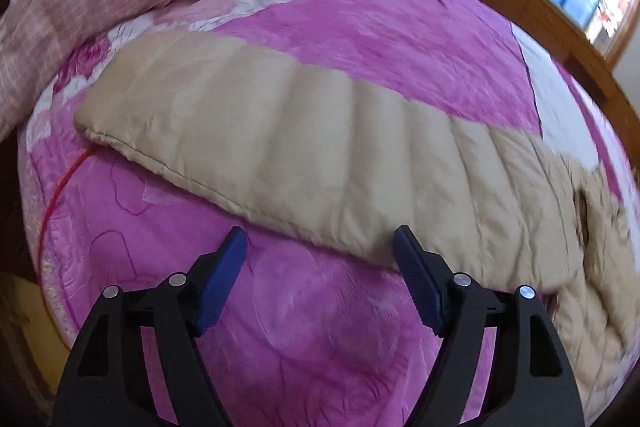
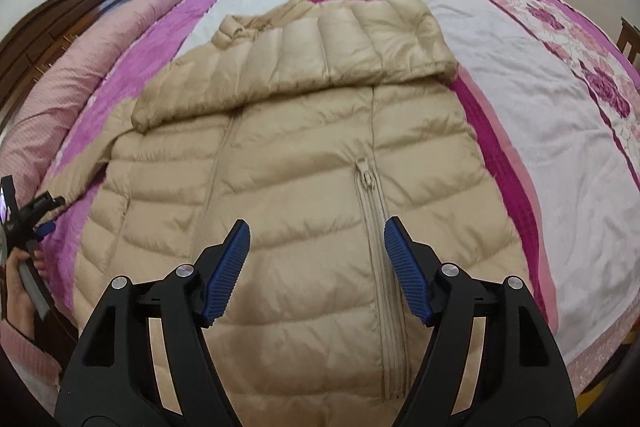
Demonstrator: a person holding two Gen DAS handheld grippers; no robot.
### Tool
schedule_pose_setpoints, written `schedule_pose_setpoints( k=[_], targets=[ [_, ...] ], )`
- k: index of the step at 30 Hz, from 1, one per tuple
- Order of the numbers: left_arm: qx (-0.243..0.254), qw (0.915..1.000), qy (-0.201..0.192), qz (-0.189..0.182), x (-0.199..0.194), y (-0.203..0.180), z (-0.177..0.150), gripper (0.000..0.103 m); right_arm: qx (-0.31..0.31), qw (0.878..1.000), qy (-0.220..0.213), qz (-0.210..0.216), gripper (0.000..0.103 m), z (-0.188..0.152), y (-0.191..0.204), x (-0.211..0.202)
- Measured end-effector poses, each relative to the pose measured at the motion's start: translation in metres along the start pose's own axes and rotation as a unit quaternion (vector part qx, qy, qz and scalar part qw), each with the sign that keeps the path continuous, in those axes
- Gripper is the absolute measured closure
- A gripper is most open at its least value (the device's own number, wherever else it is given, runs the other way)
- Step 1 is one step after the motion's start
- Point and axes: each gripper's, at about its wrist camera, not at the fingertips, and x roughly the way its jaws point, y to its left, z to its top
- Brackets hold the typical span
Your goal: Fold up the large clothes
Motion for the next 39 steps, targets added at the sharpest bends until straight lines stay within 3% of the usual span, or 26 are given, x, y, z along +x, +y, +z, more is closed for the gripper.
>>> schedule_pose_setpoints(
  k=[7,9,12,14,17,22,27,39],
  targets=[
    [-0.017,0.9997,-0.017,-0.005,0.013,0.008,0.012,0.029,0.004,1.000,0.006,-0.012,0.033,-0.007,-0.005,0.003],
    [-0.014,0.9997,-0.021,0.003,0.015,0.007,0.014,0.035,0.007,1.000,0.008,-0.013,0.032,-0.008,-0.006,0.003],
    [-0.003,0.9995,-0.028,0.014,0.016,0.007,0.015,0.056,0.007,1.000,0.009,-0.014,0.031,-0.009,-0.006,0.002],
    [0.000,0.9996,-0.027,0.000,0.014,0.010,0.017,0.084,0.007,1.000,0.009,-0.013,0.030,-0.009,-0.006,0.002],
    [-0.012,0.9993,-0.025,-0.025,0.010,0.016,0.018,0.094,0.009,1.000,0.008,-0.010,0.029,-0.009,-0.006,0.001],
    [0.009,0.9973,-0.062,-0.037,-0.019,0.009,0.018,0.097,0.008,1.000,0.008,-0.003,0.025,-0.008,-0.008,-0.001],
    [0.026,0.9923,-0.104,-0.063,-0.060,-0.003,0.025,0.098,0.003,1.000,0.001,-0.008,0.009,-0.007,-0.005,-0.004],
    [0.086,0.9680,-0.175,-0.158,-0.152,-0.064,0.031,0.098,0.009,1.000,-0.020,-0.006,0.007,0.000,-0.011,-0.016]
  ],
)
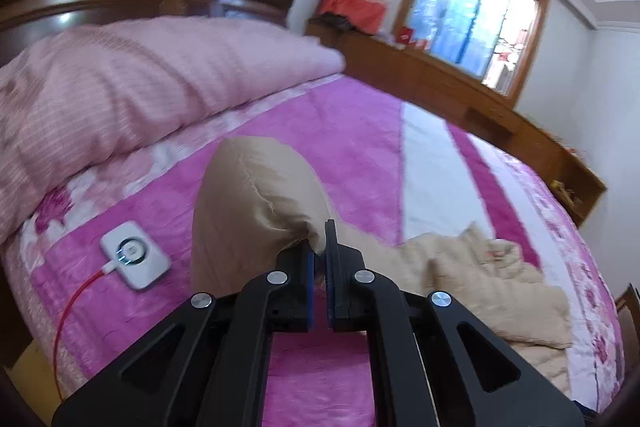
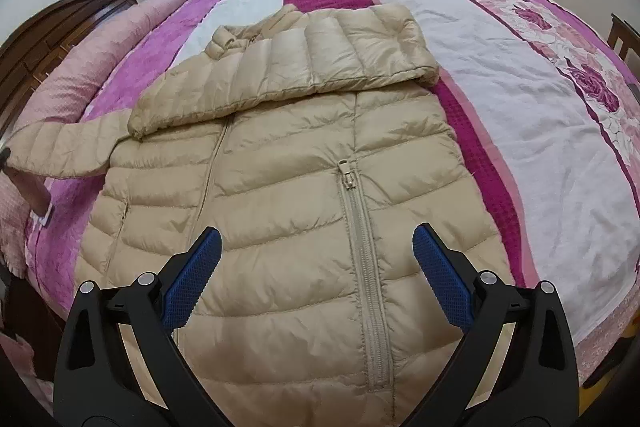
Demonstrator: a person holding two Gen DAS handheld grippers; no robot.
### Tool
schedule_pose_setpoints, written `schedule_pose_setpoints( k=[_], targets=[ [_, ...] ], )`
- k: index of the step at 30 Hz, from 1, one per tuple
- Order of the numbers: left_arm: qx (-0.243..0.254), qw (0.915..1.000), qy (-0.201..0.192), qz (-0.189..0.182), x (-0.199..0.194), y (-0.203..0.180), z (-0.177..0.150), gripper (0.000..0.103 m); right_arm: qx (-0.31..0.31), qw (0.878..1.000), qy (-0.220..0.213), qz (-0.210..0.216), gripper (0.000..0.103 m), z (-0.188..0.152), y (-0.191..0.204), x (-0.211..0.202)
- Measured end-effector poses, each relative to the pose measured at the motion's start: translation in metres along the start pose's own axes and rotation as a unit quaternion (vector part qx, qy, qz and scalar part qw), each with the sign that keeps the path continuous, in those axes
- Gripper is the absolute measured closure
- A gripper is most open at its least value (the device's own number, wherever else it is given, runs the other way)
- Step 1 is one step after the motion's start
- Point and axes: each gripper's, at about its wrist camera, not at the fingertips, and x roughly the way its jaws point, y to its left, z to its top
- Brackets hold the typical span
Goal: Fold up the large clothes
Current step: 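Fold that side of the jacket over the body with the left tool and release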
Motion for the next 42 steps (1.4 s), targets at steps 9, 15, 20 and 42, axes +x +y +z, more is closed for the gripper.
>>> schedule_pose_setpoints(
  k=[9,15,20,42],
  targets=[
    [0.048,0.9953,-0.012,-0.083,-0.016,-0.078,0.004,0.098,0.021,1.000,-0.014,0.003,0.007,0.001,-0.013,-0.014],
    [0.073,0.9880,0.008,-0.136,-0.007,-0.134,-0.010,0.098,0.038,0.999,-0.023,0.004,0.007,0.001,-0.024,-0.021],
    [0.093,0.9802,0.039,-0.171,0.008,-0.177,-0.033,0.098,0.049,0.998,-0.028,0.001,0.007,0.000,-0.036,-0.025],
    [0.163,0.9417,0.231,-0.183,0.099,-0.249,-0.185,0.085,0.083,0.996,-0.029,-0.004,0.007,-0.005,-0.069,-0.026]
  ],
)
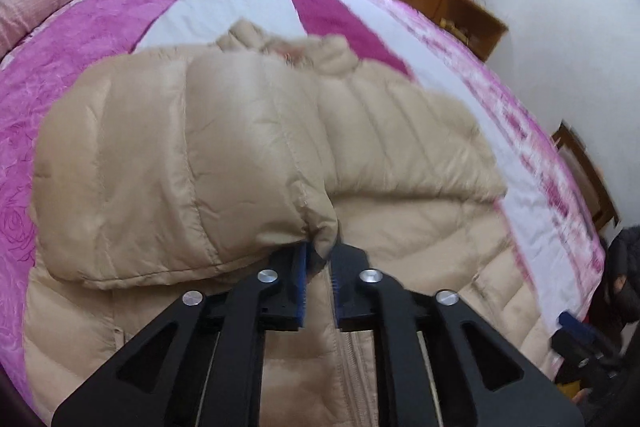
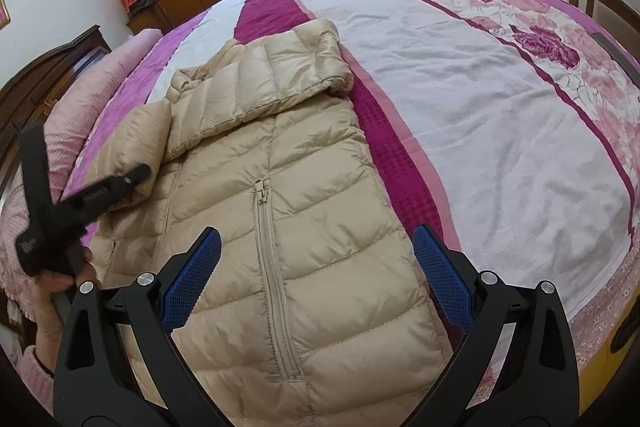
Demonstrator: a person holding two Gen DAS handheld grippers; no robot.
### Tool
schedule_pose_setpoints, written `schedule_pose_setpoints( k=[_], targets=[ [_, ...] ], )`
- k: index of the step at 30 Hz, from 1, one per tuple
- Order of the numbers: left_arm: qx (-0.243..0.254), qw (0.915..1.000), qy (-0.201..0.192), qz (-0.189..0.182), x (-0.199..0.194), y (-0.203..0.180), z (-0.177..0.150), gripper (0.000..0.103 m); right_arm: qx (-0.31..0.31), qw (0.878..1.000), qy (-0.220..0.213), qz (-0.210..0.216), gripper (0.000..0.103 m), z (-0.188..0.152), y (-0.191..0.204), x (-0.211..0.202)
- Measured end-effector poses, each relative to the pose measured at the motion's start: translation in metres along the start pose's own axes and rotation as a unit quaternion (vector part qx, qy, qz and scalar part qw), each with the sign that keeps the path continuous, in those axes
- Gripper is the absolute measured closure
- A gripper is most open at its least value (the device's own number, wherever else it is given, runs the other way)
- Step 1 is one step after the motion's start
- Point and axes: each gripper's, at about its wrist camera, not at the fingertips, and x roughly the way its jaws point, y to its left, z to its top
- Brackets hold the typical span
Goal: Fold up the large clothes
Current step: 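Fold that side of the jacket over the body with the left tool and release, then grasp the opposite side edge of the jacket with the right tool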
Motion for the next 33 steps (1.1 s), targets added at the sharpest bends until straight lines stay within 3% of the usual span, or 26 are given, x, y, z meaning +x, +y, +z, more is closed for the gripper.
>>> schedule_pose_setpoints(
  k=[2,5,11,15,19,27,33],
  targets=[
    [0.006,0.9999,0.008,-0.007,0.000,-0.001,-0.003,0.062,0.002,1.000,0.003,-0.001,0.007,-0.001,-0.001,0.002],
    [0.007,0.9999,0.008,-0.010,-0.009,-0.005,-0.005,0.039,0.002,1.000,0.007,0.003,0.007,-0.002,0.000,0.004],
    [0.021,0.9995,0.021,0.006,-0.034,-0.004,-0.009,0.023,-0.012,1.000,0.005,0.011,0.007,-0.001,0.012,0.001],
    [0.032,0.9983,0.024,0.042,-0.055,0.010,-0.014,0.021,-0.019,1.000,0.005,0.022,0.007,0.001,0.025,0.000],
    [0.010,0.9965,0.033,0.076,-0.070,0.041,-0.019,0.021,-0.036,0.999,0.010,0.034,0.007,0.002,0.048,0.003],
    [-0.020,0.9880,0.043,0.147,-0.093,0.107,-0.028,0.021,-0.092,0.993,0.022,0.069,0.007,0.004,0.121,0.016],
    [-0.043,0.9844,0.049,0.164,-0.107,0.142,-0.032,0.021,-0.147,0.984,0.030,0.095,0.007,0.004,0.186,0.031]
  ],
)
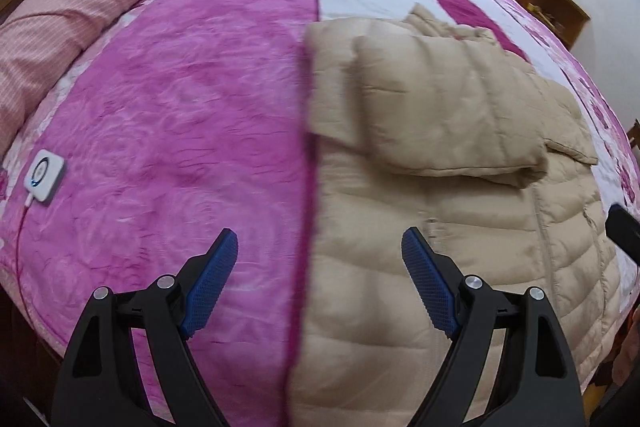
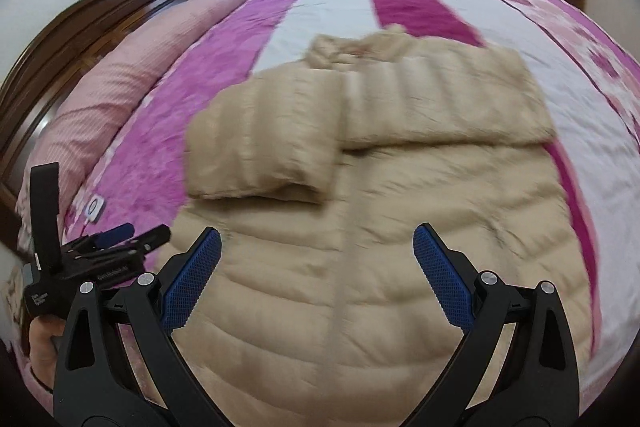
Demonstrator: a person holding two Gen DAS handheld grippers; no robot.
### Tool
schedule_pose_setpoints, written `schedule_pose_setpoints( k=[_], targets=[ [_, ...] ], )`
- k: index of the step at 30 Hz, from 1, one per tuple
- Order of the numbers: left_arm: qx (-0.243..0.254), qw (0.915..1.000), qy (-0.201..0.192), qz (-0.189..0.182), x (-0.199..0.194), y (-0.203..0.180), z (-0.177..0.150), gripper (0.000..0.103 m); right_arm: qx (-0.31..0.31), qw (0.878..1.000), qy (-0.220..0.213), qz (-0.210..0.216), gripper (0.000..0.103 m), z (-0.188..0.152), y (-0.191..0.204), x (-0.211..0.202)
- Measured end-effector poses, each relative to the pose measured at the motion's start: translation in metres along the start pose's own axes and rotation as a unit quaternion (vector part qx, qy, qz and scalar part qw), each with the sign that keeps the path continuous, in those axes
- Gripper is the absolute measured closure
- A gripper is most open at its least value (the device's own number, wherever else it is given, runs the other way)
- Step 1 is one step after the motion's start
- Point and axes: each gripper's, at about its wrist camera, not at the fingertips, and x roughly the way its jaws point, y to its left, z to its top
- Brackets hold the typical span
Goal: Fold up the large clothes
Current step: 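Grasp the opposite side edge of the jacket with the right tool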
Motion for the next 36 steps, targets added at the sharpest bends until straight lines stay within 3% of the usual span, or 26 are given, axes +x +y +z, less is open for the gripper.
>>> schedule_pose_setpoints(
  k=[13,21,23,25,28,31,34,36],
  targets=[
    [-0.044,0.9990,-0.002,0.013,0.002,0.042,-0.005,0.021,-0.062,0.997,0.023,0.033,0.007,0.028,0.094,0.083],
    [-0.052,0.9986,0.006,0.012,0.008,0.054,-0.011,0.021,-0.069,0.996,0.064,-0.008,0.007,0.027,0.109,0.151],
    [-0.050,0.9987,0.005,0.012,0.008,0.054,-0.011,0.021,-0.069,0.995,0.066,-0.014,0.012,0.023,0.103,0.160],
    [-0.048,0.9988,0.003,0.010,0.007,0.053,-0.012,0.021,-0.078,0.995,0.063,-0.024,0.025,0.020,0.098,0.161],
    [-0.046,0.9989,-0.001,0.005,0.006,0.049,-0.010,0.021,-0.076,0.995,0.064,-0.010,0.036,0.021,0.090,0.155],
    [-0.048,0.9988,-0.005,-0.005,0.006,0.041,-0.006,0.021,-0.072,0.995,0.063,-0.001,0.066,0.023,0.082,0.149],
    [-0.044,0.9988,-0.011,-0.015,0.003,0.033,-0.002,0.021,-0.060,0.996,0.064,0.017,0.079,0.026,0.073,0.135],
    [-0.038,0.9989,-0.018,-0.021,0.000,0.026,0.002,0.021,-0.059,0.996,0.057,0.026,0.082,0.029,0.070,0.122]
  ],
)
